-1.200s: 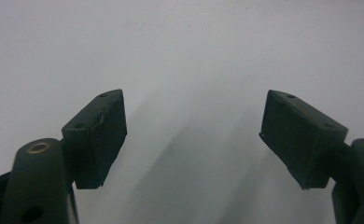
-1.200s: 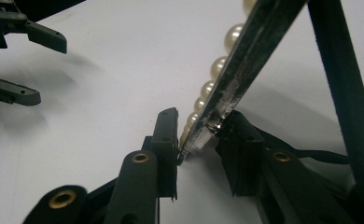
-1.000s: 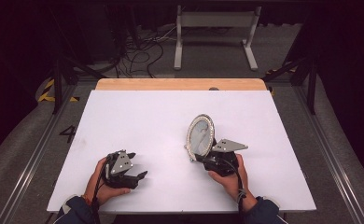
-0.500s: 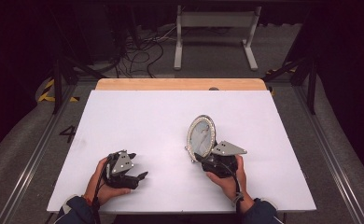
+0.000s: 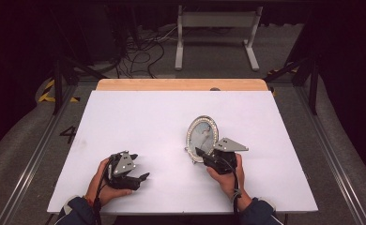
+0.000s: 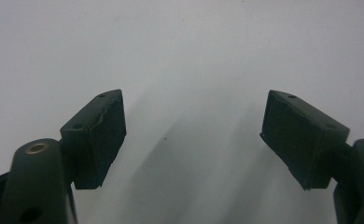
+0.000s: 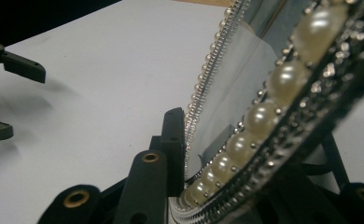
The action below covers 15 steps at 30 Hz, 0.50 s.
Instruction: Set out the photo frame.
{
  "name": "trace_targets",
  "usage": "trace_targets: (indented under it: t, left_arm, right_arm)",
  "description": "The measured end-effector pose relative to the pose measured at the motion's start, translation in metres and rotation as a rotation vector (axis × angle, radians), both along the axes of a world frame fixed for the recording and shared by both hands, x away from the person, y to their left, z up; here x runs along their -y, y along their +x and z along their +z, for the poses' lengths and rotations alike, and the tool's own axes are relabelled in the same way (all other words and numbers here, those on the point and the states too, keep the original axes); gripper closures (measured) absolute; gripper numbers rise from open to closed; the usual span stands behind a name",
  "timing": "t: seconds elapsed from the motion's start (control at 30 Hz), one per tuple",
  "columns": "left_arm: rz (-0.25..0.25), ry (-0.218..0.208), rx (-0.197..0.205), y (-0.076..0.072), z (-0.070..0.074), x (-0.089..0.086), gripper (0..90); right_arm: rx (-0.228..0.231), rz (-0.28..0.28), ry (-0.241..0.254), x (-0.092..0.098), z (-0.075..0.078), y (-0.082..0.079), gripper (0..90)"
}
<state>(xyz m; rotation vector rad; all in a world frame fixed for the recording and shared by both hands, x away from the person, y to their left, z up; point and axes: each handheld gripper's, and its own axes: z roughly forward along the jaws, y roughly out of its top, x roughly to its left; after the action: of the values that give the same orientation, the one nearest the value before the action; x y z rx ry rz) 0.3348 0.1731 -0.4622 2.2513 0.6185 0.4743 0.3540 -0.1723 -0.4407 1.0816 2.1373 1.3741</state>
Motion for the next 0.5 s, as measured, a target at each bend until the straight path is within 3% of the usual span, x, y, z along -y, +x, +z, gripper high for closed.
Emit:
trace_targets:
  t: [0.3, 0.5]
  left_arm:
    - [-0.027, -0.005, 0.002, 0.002, -0.001, 0.015, 21.9]
    - [-0.048, -0.038, 0.005, 0.015, 0.005, 0.029, 21.1]
  right_arm:
    - [-0.054, 0.077, 0.012, 0.006, 0.003, 0.01, 77.3]
    - [-0.071, 0.104, 0.009, 0.007, 0.004, 0.014, 78.3]
